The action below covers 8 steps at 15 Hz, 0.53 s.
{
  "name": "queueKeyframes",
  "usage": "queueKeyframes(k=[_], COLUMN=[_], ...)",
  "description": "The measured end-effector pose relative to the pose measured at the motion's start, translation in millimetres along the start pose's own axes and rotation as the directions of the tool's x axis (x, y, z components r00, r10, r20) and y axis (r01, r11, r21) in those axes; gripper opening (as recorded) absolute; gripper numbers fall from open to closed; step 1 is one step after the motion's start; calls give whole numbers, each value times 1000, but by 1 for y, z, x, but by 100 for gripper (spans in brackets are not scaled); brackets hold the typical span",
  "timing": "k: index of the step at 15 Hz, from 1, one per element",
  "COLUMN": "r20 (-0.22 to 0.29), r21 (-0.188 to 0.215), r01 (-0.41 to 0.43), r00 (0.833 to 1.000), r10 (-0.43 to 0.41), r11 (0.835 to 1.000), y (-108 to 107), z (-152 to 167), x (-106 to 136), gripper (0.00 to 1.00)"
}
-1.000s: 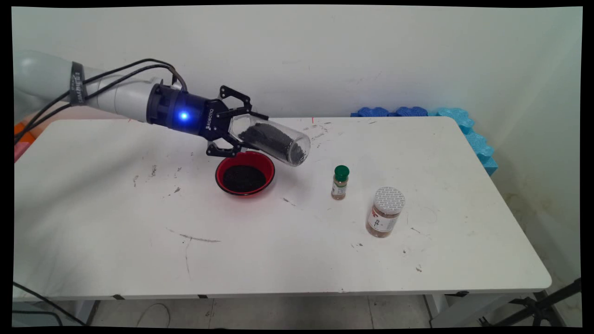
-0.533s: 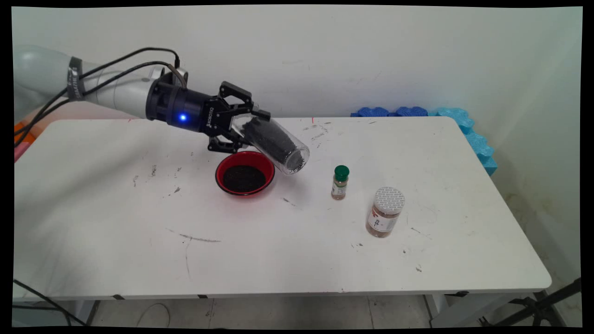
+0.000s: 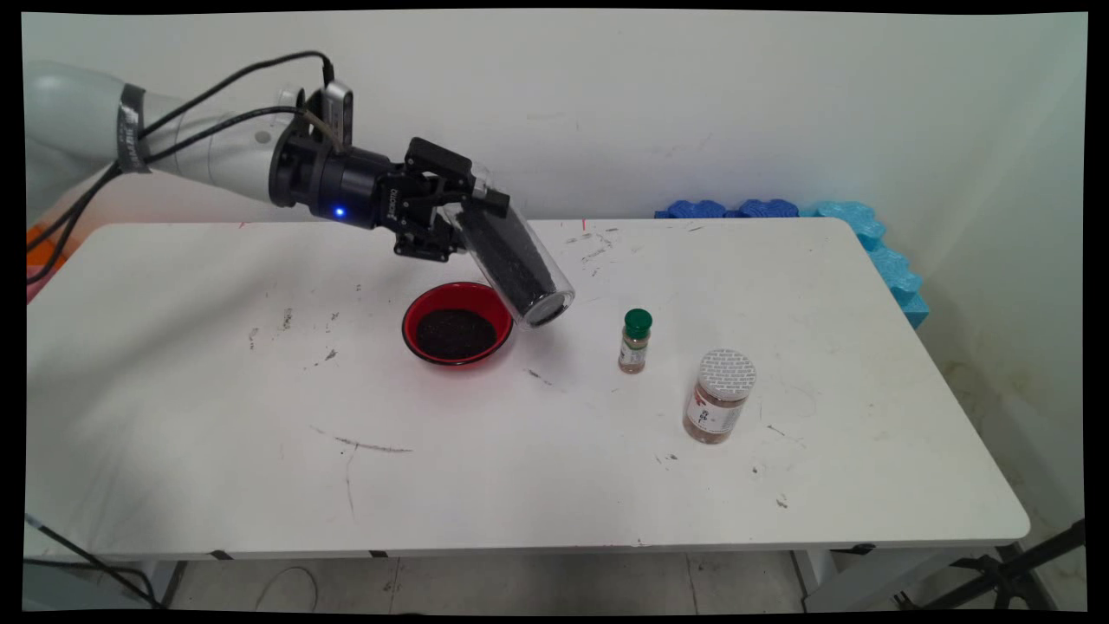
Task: Pour the black seasoning powder in the red bowl
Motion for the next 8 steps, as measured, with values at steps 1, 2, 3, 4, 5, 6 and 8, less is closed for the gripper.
queueKeyframes(k=[1, 2, 3, 4, 5, 6, 8], r20=[6, 9, 15, 22, 29, 33, 40], r21=[-2, -3, -5, -8, -11, -12, -13], r01=[-48, -81, -129, -185, -241, -288, -364], r00=[999, 997, 991, 982, 970, 957, 930], r10=[48, 81, 129, 186, 242, 288, 364], r11=[999, 997, 992, 983, 970, 958, 931], y=[3, 5, 8, 11, 15, 17, 21], z=[0, -1, -1, -2, -3, -4, -5], x=[1, 1, 1, 1, 1, 1, 1], gripper=[0, 0, 0, 0, 0, 0, 0])
